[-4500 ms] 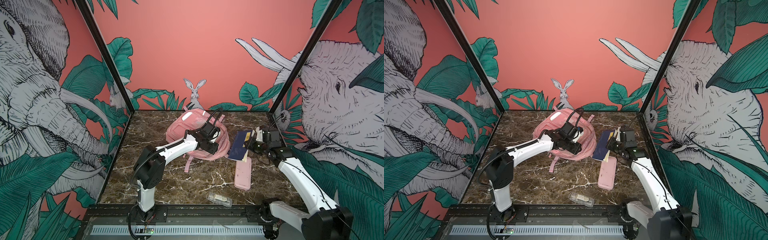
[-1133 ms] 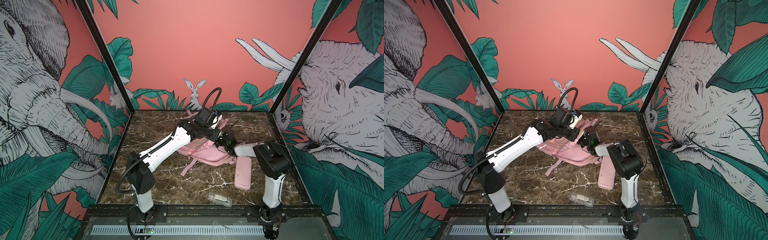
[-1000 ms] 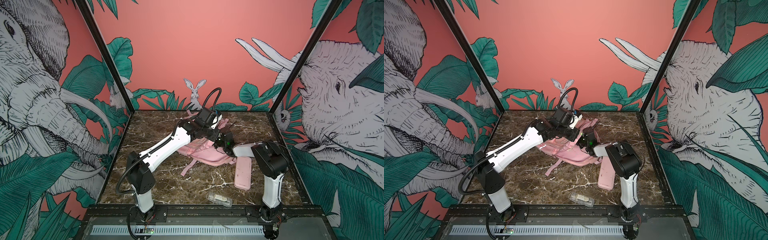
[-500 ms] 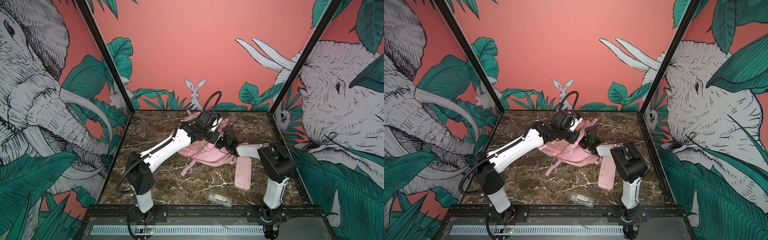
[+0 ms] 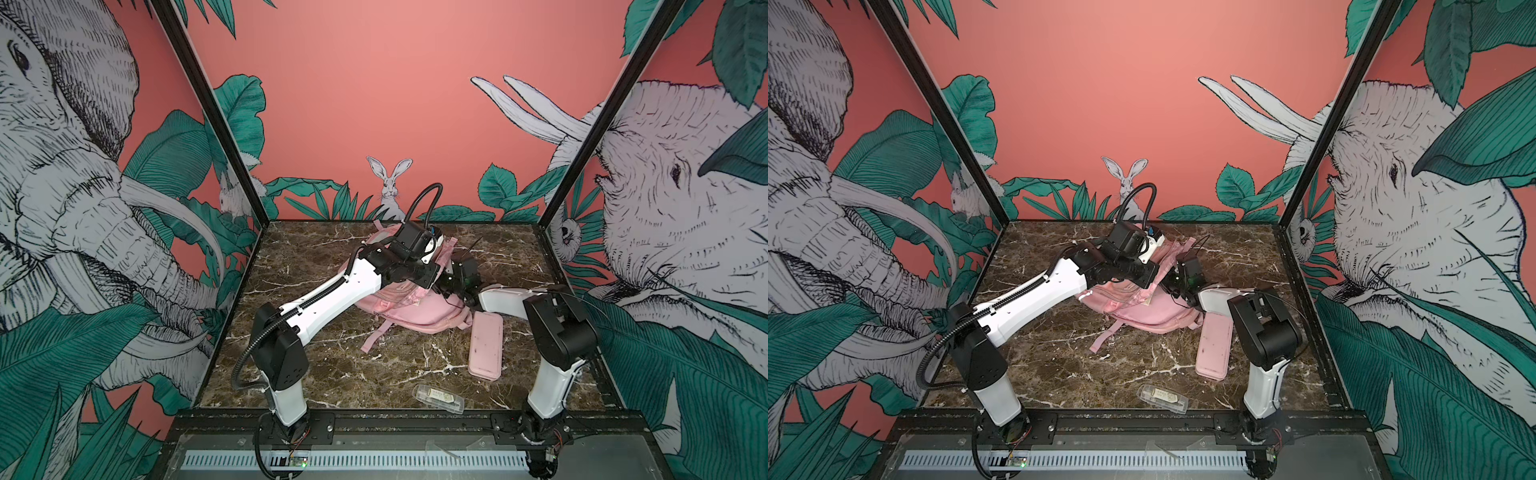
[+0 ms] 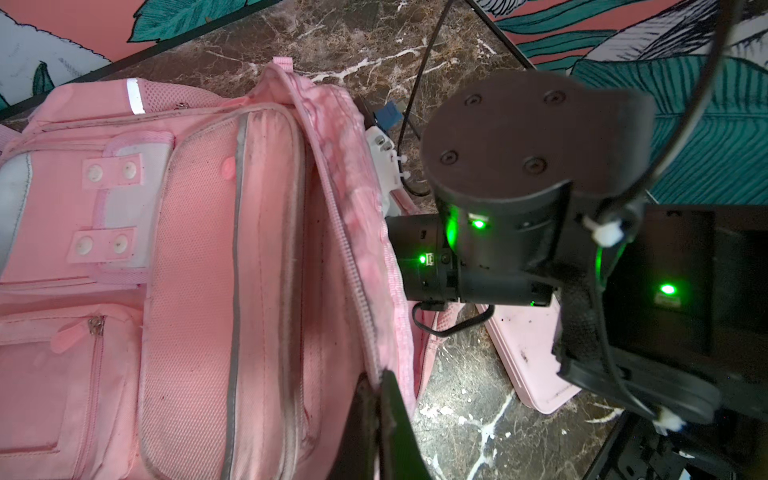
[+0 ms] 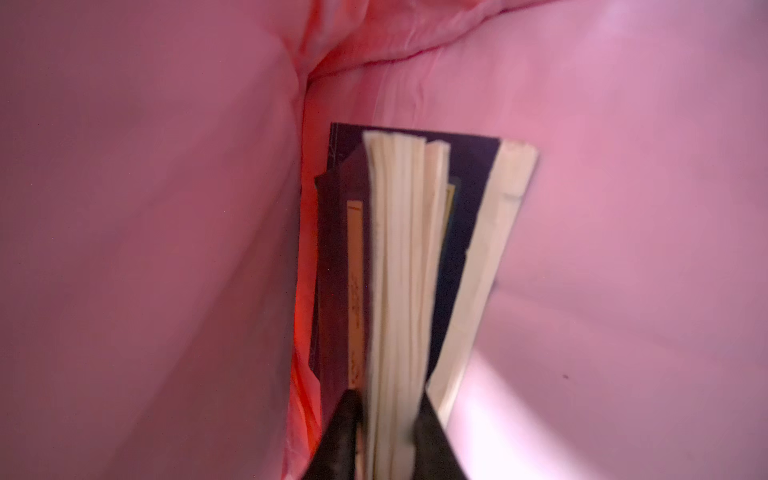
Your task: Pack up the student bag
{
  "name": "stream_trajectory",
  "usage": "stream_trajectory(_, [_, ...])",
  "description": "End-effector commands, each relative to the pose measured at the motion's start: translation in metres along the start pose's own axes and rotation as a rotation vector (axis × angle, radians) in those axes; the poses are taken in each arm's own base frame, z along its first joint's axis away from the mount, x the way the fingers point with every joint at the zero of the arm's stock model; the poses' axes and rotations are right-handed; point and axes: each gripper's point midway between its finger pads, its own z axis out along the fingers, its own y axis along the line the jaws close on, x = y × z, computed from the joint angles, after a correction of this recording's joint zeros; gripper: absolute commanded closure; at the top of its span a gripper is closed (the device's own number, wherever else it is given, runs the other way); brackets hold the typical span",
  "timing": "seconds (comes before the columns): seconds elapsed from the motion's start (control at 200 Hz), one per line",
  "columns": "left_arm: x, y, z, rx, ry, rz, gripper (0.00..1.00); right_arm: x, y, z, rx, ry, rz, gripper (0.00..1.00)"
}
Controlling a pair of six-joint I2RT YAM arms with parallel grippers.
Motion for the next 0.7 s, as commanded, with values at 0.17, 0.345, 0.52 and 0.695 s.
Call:
stream_trajectory(0.17, [-0.018, -0.008, -0.023, 0.021, -0.075, -0.001, 1.00, -0.007, 0.036, 0.017, -0.092, -0.046, -0.008, 0.85])
stream_trajectory(0.345, [-0.019, -0.008, -0.023, 0.020, -0.079, -0.001, 1.00, -0.002, 0.025, 0.026, -0.014, -0.021, -0.020, 0.62])
stream_trajectory(0.52, [-0.021, -0.007, -0.023, 0.017, -0.084, -0.001, 1.00, 0.005, 0.018, 0.009, 0.092, -0.016, -0.111, 0.44])
stream_trajectory(0.695, [-0.021, -0.008, -0.021, 0.021, -0.082, -0.001, 0.99, 0.008, 0.017, 0.000, 0.158, 0.018, -0.189, 0.39])
